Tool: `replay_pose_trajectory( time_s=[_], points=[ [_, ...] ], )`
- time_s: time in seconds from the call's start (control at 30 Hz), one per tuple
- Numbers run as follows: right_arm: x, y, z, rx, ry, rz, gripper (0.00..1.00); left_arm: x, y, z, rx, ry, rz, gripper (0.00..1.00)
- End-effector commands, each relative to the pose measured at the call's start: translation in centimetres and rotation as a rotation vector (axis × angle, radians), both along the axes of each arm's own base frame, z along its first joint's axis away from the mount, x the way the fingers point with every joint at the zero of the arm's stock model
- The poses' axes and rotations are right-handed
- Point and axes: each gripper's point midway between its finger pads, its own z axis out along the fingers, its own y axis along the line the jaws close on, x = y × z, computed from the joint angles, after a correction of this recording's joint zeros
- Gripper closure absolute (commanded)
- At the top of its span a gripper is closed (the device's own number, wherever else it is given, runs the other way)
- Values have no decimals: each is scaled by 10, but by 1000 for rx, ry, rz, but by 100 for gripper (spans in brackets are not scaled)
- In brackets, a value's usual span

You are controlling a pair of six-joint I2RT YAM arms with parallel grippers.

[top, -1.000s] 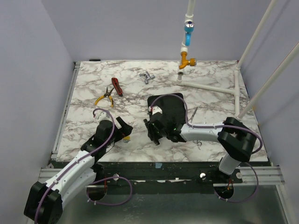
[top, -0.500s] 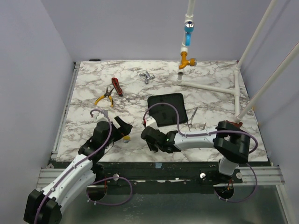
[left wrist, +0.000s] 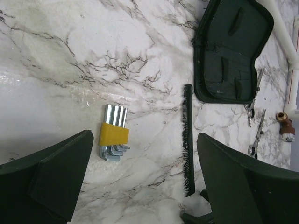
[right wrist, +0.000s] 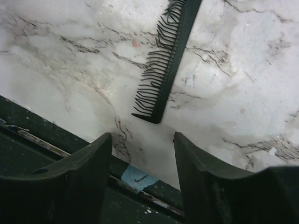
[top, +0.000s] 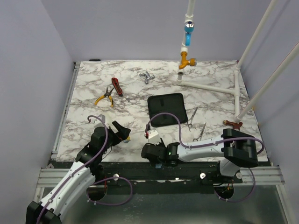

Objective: Sort the hair-cutting tools
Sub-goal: Adjust the comb at the center of the board.

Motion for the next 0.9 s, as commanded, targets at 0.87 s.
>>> replay_pose_trajectory(
  time_s=[0.87],
  points=[
    [78,-12,-17,-37,-18,-76,64,-7,-9,-11,-17,42,-53,6]
  ],
)
